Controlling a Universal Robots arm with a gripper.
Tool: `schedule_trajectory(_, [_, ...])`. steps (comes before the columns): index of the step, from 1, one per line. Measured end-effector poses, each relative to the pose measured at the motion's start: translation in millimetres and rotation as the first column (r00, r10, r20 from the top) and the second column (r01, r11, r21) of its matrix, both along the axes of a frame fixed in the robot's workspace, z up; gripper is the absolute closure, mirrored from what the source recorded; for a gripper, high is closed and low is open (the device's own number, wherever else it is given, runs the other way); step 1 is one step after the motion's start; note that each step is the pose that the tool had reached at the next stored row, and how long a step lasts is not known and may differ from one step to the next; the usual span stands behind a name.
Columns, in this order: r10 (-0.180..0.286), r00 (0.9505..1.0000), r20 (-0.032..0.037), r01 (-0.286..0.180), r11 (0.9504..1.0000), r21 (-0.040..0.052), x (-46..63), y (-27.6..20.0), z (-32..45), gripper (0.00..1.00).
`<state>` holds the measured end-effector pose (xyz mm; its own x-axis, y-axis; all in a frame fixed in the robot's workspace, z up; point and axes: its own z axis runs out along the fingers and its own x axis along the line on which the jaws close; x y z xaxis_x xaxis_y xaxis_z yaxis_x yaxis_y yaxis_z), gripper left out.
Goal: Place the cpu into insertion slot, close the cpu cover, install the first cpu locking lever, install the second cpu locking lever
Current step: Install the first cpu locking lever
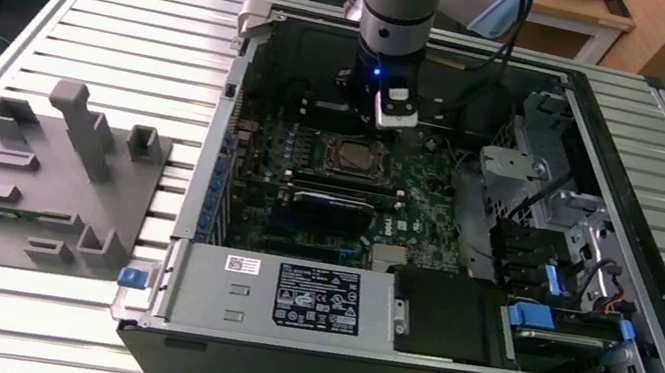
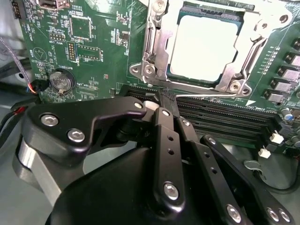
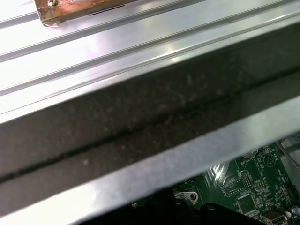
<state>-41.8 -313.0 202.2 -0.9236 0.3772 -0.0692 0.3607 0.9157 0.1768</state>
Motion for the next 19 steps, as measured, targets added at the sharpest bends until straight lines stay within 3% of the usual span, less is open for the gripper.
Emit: schedule_trajectory(19, [-0.003, 1.0, 0.0005, 0.003, 1.0, -0.0005, -1.4, 3.3, -0.1, 0.89])
